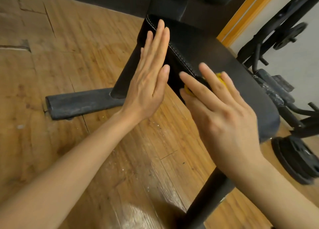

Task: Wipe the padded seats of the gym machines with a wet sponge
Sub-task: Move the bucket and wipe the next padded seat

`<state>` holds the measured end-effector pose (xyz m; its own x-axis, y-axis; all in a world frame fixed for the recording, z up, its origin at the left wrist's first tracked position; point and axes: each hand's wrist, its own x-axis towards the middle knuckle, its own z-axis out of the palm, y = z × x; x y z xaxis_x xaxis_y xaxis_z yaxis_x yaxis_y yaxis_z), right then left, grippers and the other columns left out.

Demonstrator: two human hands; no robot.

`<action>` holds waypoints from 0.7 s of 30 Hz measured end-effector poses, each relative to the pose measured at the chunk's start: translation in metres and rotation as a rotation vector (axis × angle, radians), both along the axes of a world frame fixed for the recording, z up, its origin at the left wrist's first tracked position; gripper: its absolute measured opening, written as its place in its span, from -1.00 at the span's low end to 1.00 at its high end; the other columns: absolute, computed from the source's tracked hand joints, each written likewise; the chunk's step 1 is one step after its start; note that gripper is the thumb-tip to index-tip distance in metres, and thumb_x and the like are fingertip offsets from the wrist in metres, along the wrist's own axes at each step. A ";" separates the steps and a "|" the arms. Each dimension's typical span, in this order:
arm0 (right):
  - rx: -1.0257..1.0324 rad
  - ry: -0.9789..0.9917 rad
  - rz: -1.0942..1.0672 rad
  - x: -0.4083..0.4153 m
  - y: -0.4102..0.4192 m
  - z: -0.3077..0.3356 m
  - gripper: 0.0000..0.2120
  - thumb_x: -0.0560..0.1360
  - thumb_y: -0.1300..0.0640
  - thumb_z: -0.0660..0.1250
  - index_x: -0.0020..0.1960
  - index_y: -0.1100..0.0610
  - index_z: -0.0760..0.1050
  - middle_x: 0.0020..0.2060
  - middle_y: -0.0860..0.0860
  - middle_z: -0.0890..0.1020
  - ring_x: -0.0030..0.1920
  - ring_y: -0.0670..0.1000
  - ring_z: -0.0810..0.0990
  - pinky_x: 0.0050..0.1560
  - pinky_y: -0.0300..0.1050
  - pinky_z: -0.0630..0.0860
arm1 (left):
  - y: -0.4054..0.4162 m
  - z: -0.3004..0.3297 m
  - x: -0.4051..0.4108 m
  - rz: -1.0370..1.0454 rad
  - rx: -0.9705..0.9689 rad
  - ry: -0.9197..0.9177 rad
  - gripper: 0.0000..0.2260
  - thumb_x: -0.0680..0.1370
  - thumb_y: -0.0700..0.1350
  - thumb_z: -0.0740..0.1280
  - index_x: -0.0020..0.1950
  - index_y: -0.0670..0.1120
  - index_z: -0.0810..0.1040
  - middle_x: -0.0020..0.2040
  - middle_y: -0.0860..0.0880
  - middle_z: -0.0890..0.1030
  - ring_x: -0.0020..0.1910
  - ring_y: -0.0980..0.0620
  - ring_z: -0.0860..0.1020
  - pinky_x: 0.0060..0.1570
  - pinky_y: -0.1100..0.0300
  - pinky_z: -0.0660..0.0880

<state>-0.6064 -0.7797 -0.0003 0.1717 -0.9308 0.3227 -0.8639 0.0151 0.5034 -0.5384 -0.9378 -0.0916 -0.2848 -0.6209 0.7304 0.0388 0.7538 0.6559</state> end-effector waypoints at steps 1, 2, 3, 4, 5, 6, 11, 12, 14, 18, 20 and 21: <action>0.006 0.014 0.009 0.002 -0.007 0.001 -0.65 0.62 0.27 0.12 0.37 0.19 0.46 0.45 0.10 0.38 0.52 0.20 0.19 0.49 0.20 0.17 | 0.001 0.001 -0.001 0.005 0.009 0.004 -0.51 0.67 -0.19 0.00 0.57 -0.28 -0.03 0.60 -0.26 -0.04 0.59 -0.18 -0.11 0.55 -0.17 -0.07; 0.022 0.023 0.031 -0.002 -0.003 0.000 -0.64 0.62 0.29 0.15 0.39 0.19 0.44 0.46 0.10 0.37 0.52 0.20 0.18 0.49 0.20 0.18 | 0.003 0.001 -0.002 0.009 0.014 0.004 -0.51 0.67 -0.19 0.00 0.57 -0.29 -0.03 0.60 -0.26 -0.04 0.59 -0.18 -0.11 0.54 -0.17 -0.07; 0.037 0.022 0.050 -0.012 0.013 -0.001 -0.63 0.61 0.31 0.19 0.41 0.18 0.41 0.47 0.09 0.34 0.52 0.19 0.17 0.49 0.21 0.18 | 0.003 0.001 -0.003 0.013 0.014 0.004 -0.52 0.67 -0.20 0.00 0.57 -0.30 -0.03 0.59 -0.27 -0.03 0.59 -0.19 -0.10 0.54 -0.17 -0.06; 0.056 0.015 0.060 -0.025 0.036 -0.002 -0.59 0.60 0.33 0.22 0.44 0.17 0.38 0.49 0.07 0.31 0.53 0.19 0.16 0.50 0.21 0.17 | 0.003 0.001 -0.003 0.017 0.010 0.005 -0.52 0.67 -0.20 0.00 0.56 -0.31 -0.02 0.59 -0.29 -0.02 0.59 -0.20 -0.09 0.54 -0.18 -0.05; 0.081 0.002 0.066 -0.037 0.060 0.000 -0.54 0.59 0.34 0.23 0.46 0.16 0.34 0.51 0.05 0.28 0.53 0.18 0.15 0.51 0.20 0.13 | 0.002 0.001 -0.003 0.020 0.005 0.008 -0.52 0.67 -0.21 0.00 0.56 -0.32 -0.01 0.59 -0.30 -0.02 0.59 -0.22 -0.08 0.54 -0.19 -0.05; 0.102 -0.001 0.073 -0.048 0.081 0.001 -0.49 0.56 0.34 0.23 0.48 0.14 0.30 0.52 0.02 0.24 0.54 0.18 0.14 0.52 0.18 0.09 | 0.002 0.001 -0.003 0.025 0.004 0.010 -0.52 0.67 -0.21 0.01 0.56 -0.32 0.00 0.58 -0.30 -0.01 0.59 -0.22 -0.07 0.53 -0.19 -0.04; -0.069 0.025 0.153 -0.034 0.043 -0.011 -0.69 0.62 0.32 0.22 0.35 0.22 0.47 0.40 0.11 0.42 0.45 0.22 0.32 0.48 0.18 0.21 | 0.012 0.007 -0.005 0.071 -0.053 0.015 -0.54 0.67 -0.20 0.01 0.55 -0.32 0.08 0.57 -0.31 0.07 0.58 -0.25 -0.01 0.54 -0.19 -0.05; -0.107 0.052 0.185 -0.025 0.024 -0.015 -0.70 0.63 0.31 0.20 0.34 0.22 0.49 0.39 0.12 0.44 0.44 0.22 0.34 0.46 0.18 0.24 | 0.016 0.009 -0.007 0.060 -0.088 0.008 -0.55 0.66 -0.20 0.00 0.54 -0.32 0.10 0.57 -0.31 0.09 0.58 -0.26 -0.01 0.55 -0.17 -0.08; -0.110 0.076 0.225 -0.020 0.008 -0.016 -0.69 0.64 0.32 0.17 0.35 0.23 0.48 0.39 0.13 0.44 0.44 0.21 0.33 0.45 0.17 0.26 | 0.023 0.009 -0.010 0.017 -0.126 0.004 -0.54 0.65 -0.19 -0.01 0.53 -0.33 0.16 0.56 -0.32 0.13 0.57 -0.28 0.00 0.55 -0.14 -0.10; -0.068 0.039 0.242 -0.063 0.068 -0.012 -0.63 0.59 0.34 0.27 0.38 0.20 0.43 0.42 0.11 0.39 0.46 0.21 0.31 0.48 0.15 0.21 | 0.024 0.007 -0.016 0.004 -0.123 0.051 -0.55 0.62 -0.18 0.00 0.48 -0.32 0.26 0.52 -0.34 0.21 0.55 -0.32 0.04 0.51 -0.24 0.00; -0.080 0.014 0.224 -0.071 0.082 -0.011 -0.60 0.55 0.35 0.33 0.37 0.18 0.45 0.42 0.11 0.41 0.45 0.19 0.33 0.47 0.16 0.22 | 0.026 0.007 -0.022 0.044 -0.125 0.080 -0.55 0.61 -0.15 0.00 0.45 -0.31 0.31 0.50 -0.33 0.25 0.54 -0.34 0.07 0.51 -0.23 0.00; -0.114 -0.006 0.225 -0.067 0.074 -0.013 -0.65 0.55 0.33 0.34 0.33 0.18 0.49 0.38 0.11 0.44 0.43 0.19 0.37 0.45 0.15 0.26 | 0.027 0.007 -0.025 0.064 -0.123 0.097 -0.55 0.60 -0.13 0.00 0.43 -0.30 0.33 0.49 -0.33 0.27 0.53 -0.34 0.08 0.52 -0.22 -0.01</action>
<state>-0.6739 -0.7060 -0.0134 0.3688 -0.8266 0.4251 -0.8547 -0.1217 0.5047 -0.5636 -0.9110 -0.0845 -0.1726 -0.5394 0.8242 0.0469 0.8313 0.5539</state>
